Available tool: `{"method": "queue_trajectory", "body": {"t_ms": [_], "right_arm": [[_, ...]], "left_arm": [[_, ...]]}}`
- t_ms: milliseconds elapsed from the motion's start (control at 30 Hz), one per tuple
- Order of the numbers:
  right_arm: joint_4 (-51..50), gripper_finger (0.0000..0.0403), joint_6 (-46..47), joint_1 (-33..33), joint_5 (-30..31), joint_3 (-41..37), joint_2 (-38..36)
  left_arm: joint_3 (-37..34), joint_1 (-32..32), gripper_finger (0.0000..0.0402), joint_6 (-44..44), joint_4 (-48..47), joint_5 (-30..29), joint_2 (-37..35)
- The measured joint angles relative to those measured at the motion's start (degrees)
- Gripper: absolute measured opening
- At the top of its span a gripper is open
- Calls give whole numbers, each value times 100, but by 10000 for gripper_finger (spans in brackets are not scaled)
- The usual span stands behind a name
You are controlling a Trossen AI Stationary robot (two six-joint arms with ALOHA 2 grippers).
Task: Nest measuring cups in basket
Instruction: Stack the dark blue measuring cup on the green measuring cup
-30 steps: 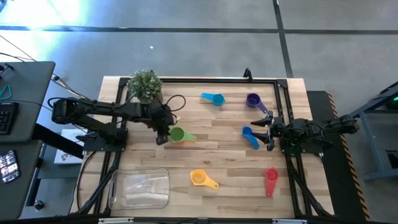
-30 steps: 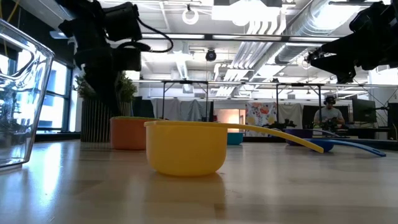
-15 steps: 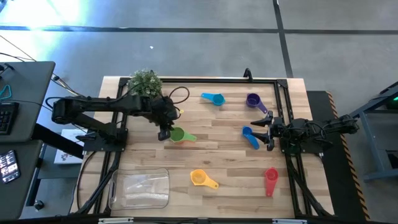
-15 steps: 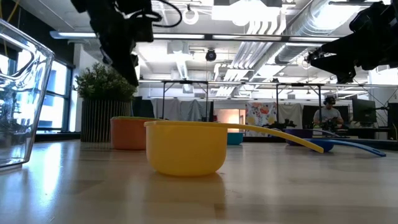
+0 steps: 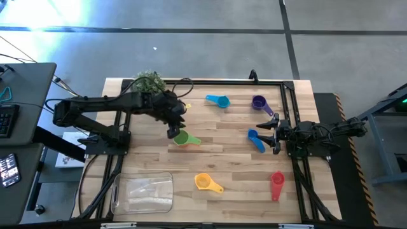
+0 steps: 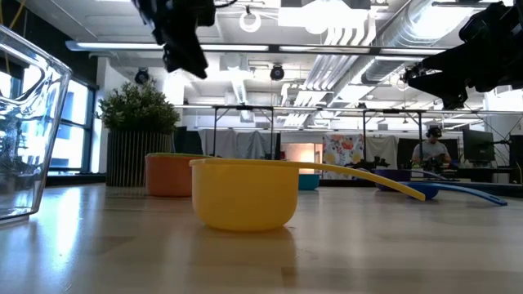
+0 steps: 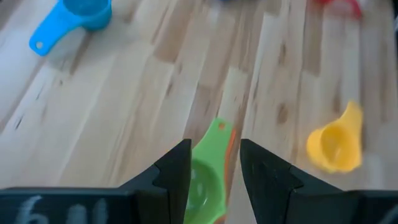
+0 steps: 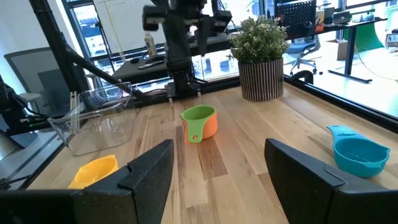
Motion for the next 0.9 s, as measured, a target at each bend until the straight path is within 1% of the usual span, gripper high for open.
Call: {"method": "queue_trajectory", "body": {"t_ms": [100,233,400,500,633,700,800,900], "right_arm": [[0,243,-2,0,29,0,0],[5,243,-1,-1,101,-2,-1],[148,243,29,0,108,-11,-2],[406,243,563,-2,-38,-11,-2],[713,243,1241,0,-38,-11,-2],[840,243,1470,0,135,-11,-2],[1131,243,1891,0,686,-11,2],[1508,243,1956,0,1251,-11,-8]], "left_arm": [[165,0,129,-274,88,-1,-1],[446,0,129,-378,99,-1,-1],[780,0,129,-745,97,-21,-1],[945,-2,129,-893,92,-21,-4],[1110,-2,129,-1094,96,-19,-72],[1150,-2,129,-1098,-34,-22,-153],[1203,-2,129,-1181,-23,-23,-343],[1201,-2,129,-1316,-55,-36,-597]]}}
